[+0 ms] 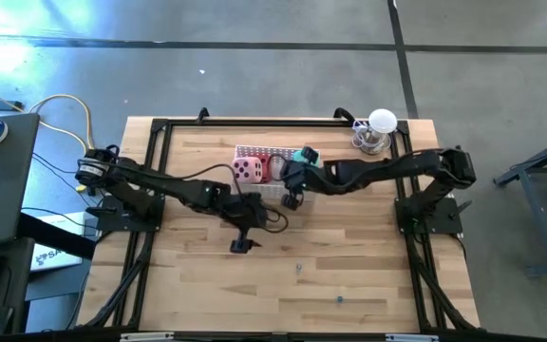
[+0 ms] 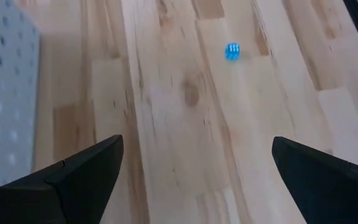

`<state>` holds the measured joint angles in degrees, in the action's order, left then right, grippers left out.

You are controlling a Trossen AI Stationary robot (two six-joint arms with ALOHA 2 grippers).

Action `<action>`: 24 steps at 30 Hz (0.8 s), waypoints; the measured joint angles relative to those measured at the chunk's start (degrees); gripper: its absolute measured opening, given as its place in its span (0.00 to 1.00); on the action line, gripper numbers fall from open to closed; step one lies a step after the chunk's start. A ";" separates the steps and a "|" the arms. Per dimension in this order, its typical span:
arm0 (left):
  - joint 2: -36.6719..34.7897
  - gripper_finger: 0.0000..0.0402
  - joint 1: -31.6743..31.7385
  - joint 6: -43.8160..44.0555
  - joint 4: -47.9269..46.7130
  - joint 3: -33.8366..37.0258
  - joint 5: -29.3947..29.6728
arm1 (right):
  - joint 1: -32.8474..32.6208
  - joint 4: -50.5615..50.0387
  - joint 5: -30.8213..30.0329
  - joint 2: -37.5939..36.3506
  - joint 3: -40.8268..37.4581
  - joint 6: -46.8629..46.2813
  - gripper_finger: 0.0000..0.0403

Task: Pick & Place Dice
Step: Put the small orange die into the white bin

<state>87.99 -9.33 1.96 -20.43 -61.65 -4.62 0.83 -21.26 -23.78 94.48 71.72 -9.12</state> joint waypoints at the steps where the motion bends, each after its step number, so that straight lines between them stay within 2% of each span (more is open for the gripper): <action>1: 0.00 1.00 -0.16 1.15 -0.70 0.00 0.00 | 0.36 -0.33 0.05 0.00 0.00 -0.17 0.15; 6: 0.00 1.00 -1.06 4.74 -3.75 0.00 -0.04 | 0.90 -1.94 1.46 0.00 0.00 -1.17 0.15; 16: 0.00 1.00 -3.52 10.35 0.40 0.00 -0.02 | 1.09 -0.74 -0.26 4.31 0.02 -4.19 0.15; 21: 0.00 1.00 -6.39 12.14 1.58 0.00 0.56 | 1.08 0.98 -7.36 7.02 0.02 -3.03 0.15; 24: 0.00 1.00 -8.18 13.48 1.66 0.00 2.33 | 1.08 1.53 -7.64 7.21 0.00 -4.50 0.19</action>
<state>87.99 -17.52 15.44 -18.77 -61.65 -2.30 1.91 -19.73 -31.42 101.69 71.73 -13.62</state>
